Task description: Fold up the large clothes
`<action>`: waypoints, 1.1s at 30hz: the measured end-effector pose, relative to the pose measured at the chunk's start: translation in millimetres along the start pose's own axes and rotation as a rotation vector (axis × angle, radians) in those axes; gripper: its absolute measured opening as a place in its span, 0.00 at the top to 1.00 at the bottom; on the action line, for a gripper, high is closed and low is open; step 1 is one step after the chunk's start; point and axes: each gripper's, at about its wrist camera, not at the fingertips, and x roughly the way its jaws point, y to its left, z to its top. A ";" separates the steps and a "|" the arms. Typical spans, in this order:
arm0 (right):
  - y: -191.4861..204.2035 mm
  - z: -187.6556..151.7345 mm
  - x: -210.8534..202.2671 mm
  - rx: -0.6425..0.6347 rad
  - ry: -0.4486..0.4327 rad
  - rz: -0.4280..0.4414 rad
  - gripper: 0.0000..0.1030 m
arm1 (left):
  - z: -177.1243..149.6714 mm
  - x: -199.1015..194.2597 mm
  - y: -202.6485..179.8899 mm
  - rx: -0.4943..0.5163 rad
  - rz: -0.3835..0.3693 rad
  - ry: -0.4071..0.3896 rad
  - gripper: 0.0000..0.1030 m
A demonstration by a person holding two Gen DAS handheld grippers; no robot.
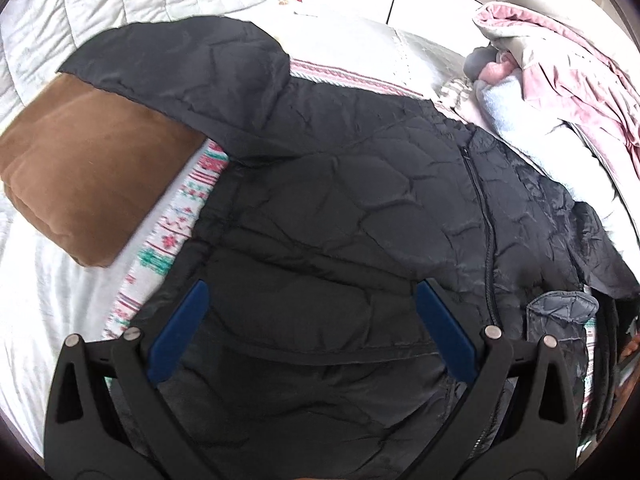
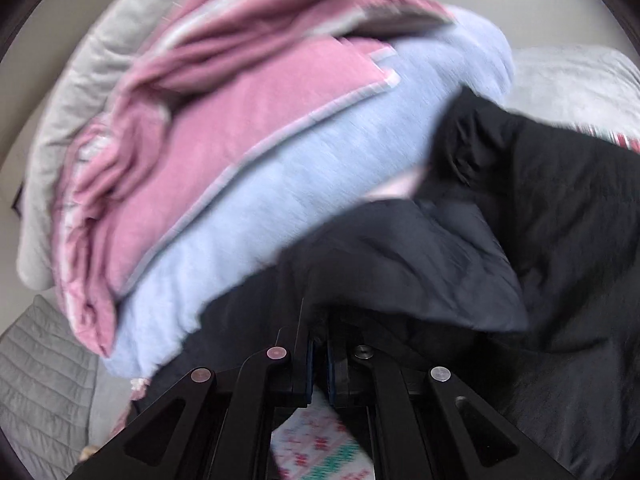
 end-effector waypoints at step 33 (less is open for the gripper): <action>350.4 -319.7 59.1 -1.115 0.520 0.329 0.32 | 18.6 2.6 60.6 -0.153 -0.105 0.060 0.00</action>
